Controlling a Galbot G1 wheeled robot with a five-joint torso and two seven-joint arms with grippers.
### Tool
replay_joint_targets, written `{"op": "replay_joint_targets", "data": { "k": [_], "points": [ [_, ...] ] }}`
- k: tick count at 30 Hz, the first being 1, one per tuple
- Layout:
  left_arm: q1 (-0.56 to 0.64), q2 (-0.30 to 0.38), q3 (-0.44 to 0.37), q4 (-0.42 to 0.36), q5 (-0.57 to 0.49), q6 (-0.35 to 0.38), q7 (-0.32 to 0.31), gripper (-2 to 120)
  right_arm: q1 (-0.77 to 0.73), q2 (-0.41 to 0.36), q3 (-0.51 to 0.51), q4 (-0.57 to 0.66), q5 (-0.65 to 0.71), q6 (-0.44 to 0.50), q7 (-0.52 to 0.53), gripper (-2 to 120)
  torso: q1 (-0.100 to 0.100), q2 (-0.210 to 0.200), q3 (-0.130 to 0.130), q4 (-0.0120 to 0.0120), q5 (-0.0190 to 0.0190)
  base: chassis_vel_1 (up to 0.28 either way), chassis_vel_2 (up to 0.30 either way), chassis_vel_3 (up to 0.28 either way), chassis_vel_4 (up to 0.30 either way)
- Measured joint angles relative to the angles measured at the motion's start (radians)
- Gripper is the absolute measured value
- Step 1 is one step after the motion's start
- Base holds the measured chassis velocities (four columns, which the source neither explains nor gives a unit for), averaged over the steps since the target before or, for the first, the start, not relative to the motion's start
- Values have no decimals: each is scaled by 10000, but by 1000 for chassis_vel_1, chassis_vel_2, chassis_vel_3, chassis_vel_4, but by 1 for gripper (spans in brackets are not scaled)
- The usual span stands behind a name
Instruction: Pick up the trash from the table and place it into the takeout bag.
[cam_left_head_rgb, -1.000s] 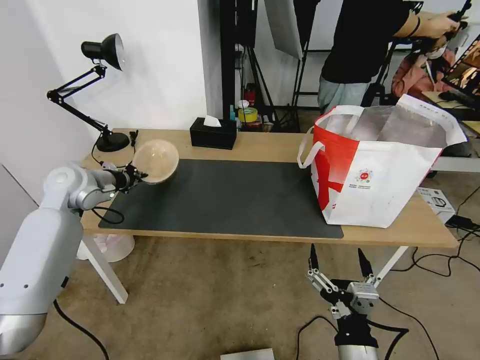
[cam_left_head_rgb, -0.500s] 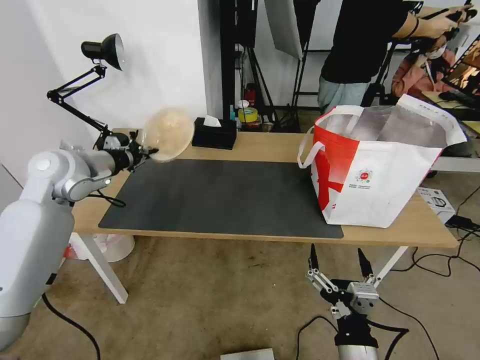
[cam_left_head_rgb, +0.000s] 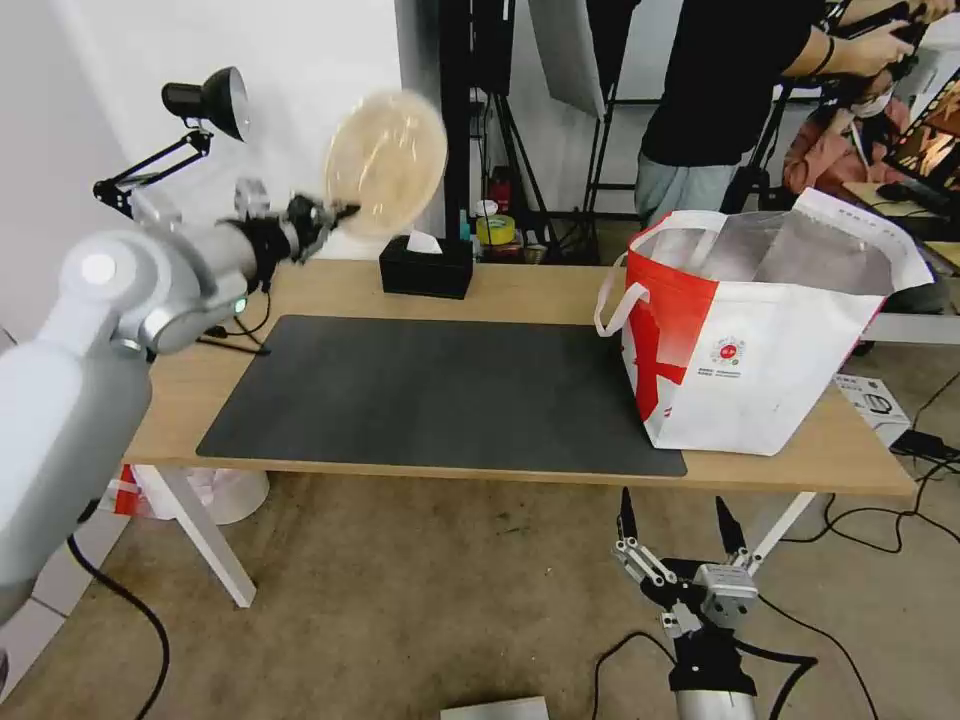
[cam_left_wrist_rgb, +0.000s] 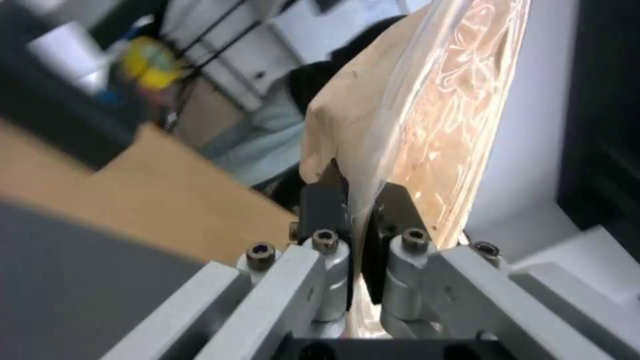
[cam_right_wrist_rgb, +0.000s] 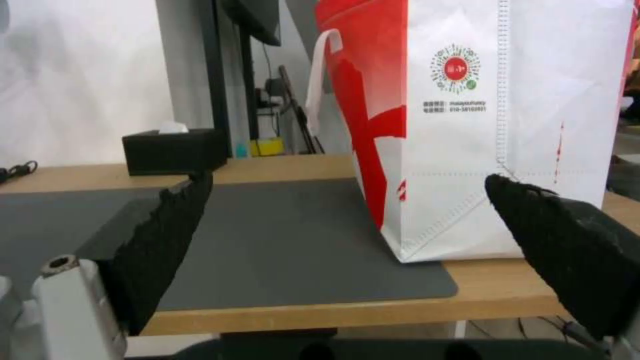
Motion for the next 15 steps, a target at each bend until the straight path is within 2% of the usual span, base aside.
{"op": "replay_joint_targets", "data": {
  "k": [3,4,6,8,13,15],
  "points": [
    [-1034,83,1118,221,310,-161,840,1,0,0,0,0,0,0,0,100,0,0,1,1,-2,0,0,0,0],
    [-1034,83,1118,221,310,-161,840,1,0,0,0,0,0,0,0,100,0,0,1,1,-2,0,0,0,0],
    [-1755,23,1760,501,394,-249,1117,1,0,0,0,0,0,0,0,100,0,-1,2,1,-4,0,0,0,0],
    [-2830,-275,2197,1049,467,-282,1371,1,0,0,0,0,0,0,0,100,1,0,1,-1,2,0,0,0,0],
    [-4024,-750,2781,1762,605,-287,1588,1,0,-1,0,0,0,0,0,100,0,0,2,2,-4,0,0,0,0],
    [-5004,-1424,3369,2488,872,-289,1859,1,0,-1,0,0,0,0,0,100,0,0,1,1,-4,0,0,0,0]
  ]
}}
